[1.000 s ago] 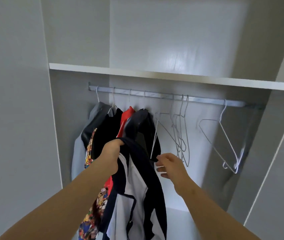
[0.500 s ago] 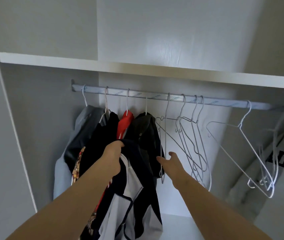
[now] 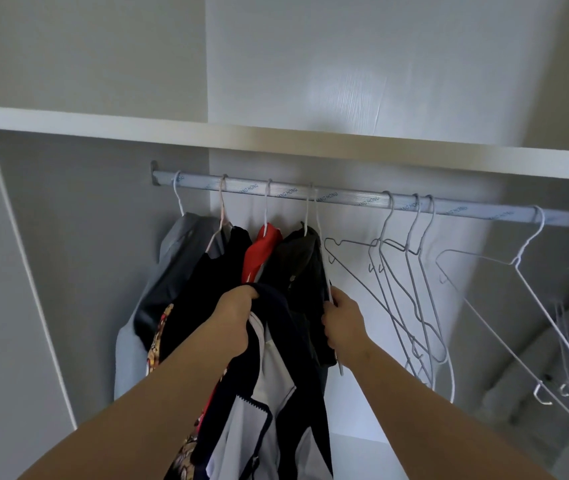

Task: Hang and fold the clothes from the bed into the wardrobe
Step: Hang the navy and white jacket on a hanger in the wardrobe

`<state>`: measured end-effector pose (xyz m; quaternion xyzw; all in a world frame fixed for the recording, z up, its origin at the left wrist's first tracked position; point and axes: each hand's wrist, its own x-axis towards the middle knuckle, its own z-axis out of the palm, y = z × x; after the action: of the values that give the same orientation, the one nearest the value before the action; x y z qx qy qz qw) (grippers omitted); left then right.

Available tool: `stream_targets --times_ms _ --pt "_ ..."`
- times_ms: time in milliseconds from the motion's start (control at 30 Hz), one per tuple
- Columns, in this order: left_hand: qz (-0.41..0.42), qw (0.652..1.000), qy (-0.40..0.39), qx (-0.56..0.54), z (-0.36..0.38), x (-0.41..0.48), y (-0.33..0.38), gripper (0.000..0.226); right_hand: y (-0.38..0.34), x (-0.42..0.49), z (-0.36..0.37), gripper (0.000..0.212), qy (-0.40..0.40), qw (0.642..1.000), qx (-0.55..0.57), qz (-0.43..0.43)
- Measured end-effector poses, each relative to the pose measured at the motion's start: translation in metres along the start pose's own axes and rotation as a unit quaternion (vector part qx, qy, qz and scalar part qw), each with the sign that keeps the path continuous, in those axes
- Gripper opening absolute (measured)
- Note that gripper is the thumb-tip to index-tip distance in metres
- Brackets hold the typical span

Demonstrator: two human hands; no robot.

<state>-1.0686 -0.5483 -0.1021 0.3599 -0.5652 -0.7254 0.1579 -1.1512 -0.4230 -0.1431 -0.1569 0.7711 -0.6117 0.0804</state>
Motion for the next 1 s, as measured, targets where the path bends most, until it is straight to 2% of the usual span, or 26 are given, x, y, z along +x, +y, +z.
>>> stream_targets --times_ms 200,367,533,600,700,800,900,1000 --pt "0.01 1.0 -0.014 -0.003 -0.007 -0.005 -0.007 0.039 -0.008 -0.003 -0.001 0.031 -0.015 0.996 0.089 0.019" --pt "0.028 0.999 -0.026 -0.012 -0.014 -0.016 -0.009 0.037 -0.013 -0.016 -0.007 0.03 0.036 0.994 0.106 0.005" --pt "-0.017 0.997 -0.067 -0.032 -0.02 -0.036 -0.007 0.028 -0.035 -0.027 -0.032 0.042 0.094 0.99 0.104 0.013" --pt "-0.024 0.996 -0.075 -0.036 -0.022 -0.045 -0.005 0.018 -0.034 -0.045 -0.033 0.039 0.089 0.99 0.105 0.021" --pt "-0.009 0.996 -0.076 -0.041 -0.024 -0.06 -0.008 0.022 -0.023 -0.076 -0.03 0.026 0.068 0.99 0.121 0.031" --pt "0.01 0.996 -0.077 -0.05 -0.022 -0.085 -0.016 0.015 -0.016 -0.103 -0.039 0.018 0.065 0.991 0.114 0.021" --pt "0.026 0.995 -0.083 -0.042 -0.015 -0.106 -0.027 0.025 -0.004 -0.13 -0.058 0.017 0.064 0.993 0.092 0.023" --pt "0.028 0.996 -0.081 0.018 -0.007 -0.133 -0.042 0.035 0.011 -0.165 -0.084 0.016 0.057 0.994 0.089 0.042"
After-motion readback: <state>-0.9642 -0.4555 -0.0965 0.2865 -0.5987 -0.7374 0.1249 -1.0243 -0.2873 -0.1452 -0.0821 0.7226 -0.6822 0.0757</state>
